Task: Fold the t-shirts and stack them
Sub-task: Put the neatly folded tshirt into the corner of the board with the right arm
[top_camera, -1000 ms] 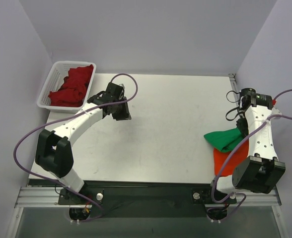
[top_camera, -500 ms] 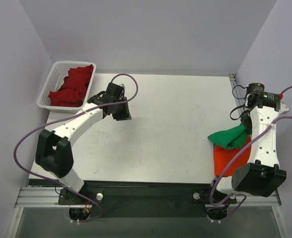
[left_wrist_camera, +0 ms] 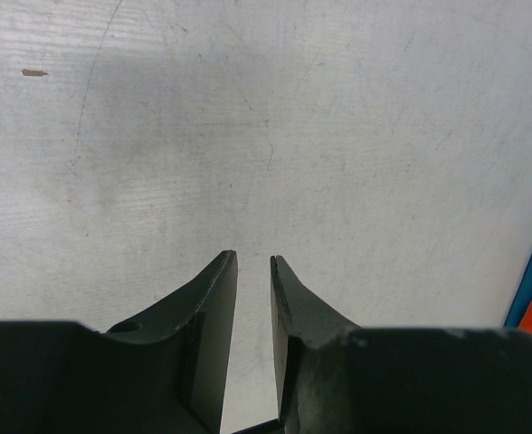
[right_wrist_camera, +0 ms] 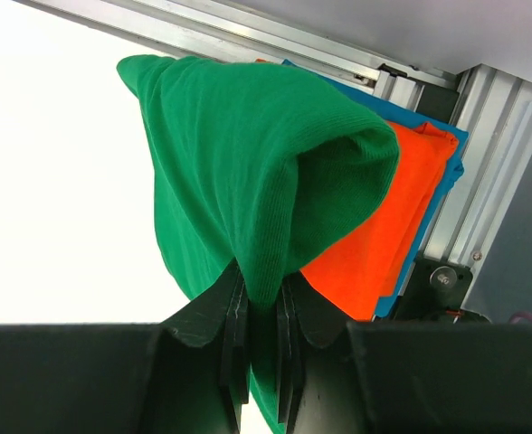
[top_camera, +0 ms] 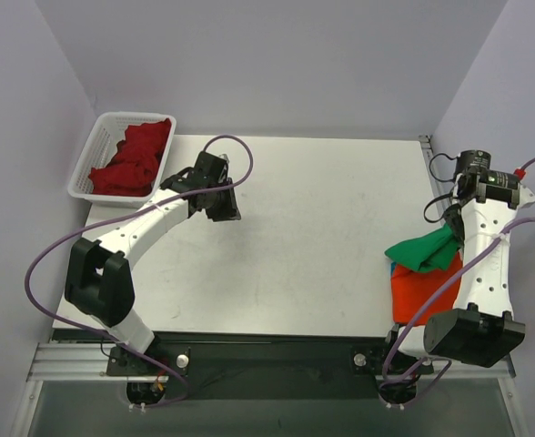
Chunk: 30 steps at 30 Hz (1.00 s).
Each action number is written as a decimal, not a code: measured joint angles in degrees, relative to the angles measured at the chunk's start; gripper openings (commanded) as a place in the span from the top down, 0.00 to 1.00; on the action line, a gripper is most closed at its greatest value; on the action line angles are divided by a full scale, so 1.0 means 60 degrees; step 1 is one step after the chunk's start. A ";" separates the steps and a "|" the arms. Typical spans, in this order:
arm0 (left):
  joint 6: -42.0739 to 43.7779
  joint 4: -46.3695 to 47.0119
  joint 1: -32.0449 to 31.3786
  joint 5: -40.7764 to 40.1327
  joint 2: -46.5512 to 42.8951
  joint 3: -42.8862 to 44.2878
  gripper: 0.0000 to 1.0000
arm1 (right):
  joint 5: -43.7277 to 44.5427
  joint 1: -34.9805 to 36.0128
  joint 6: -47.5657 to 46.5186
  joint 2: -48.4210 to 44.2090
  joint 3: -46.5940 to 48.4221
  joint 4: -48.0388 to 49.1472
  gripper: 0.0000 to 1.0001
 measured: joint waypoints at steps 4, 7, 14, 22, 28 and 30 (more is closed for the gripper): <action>0.0000 0.0000 0.0000 0.0000 0.0000 0.0000 0.68 | 0.0000 -0.0025 -0.0004 -0.0102 0.0007 -0.0011 1.00; 0.0000 0.0004 -0.0004 0.0000 0.0000 0.0000 0.68 | 0.0000 -0.0131 -0.0011 -0.0284 -0.0018 -0.0011 1.00; -0.0004 0.0011 -0.0171 0.0000 0.0000 0.0000 0.68 | -0.0087 -0.0510 -0.0102 -0.1297 -0.1049 -0.0015 0.89; -0.0011 0.0098 -0.0619 0.0036 0.0000 -0.0015 0.68 | -0.0492 -0.0561 -0.0168 -0.2769 -0.3213 -0.0240 0.00; -0.0051 0.0226 -0.0805 0.0186 -0.0175 -0.0273 0.68 | -0.1100 -0.0423 -0.0532 -0.4033 -0.3293 -0.0197 0.00; -0.0069 0.0229 -0.0801 0.0197 -0.0382 -0.0397 0.68 | -0.1195 -0.0058 -0.0605 -0.4149 -0.3293 -0.0142 0.00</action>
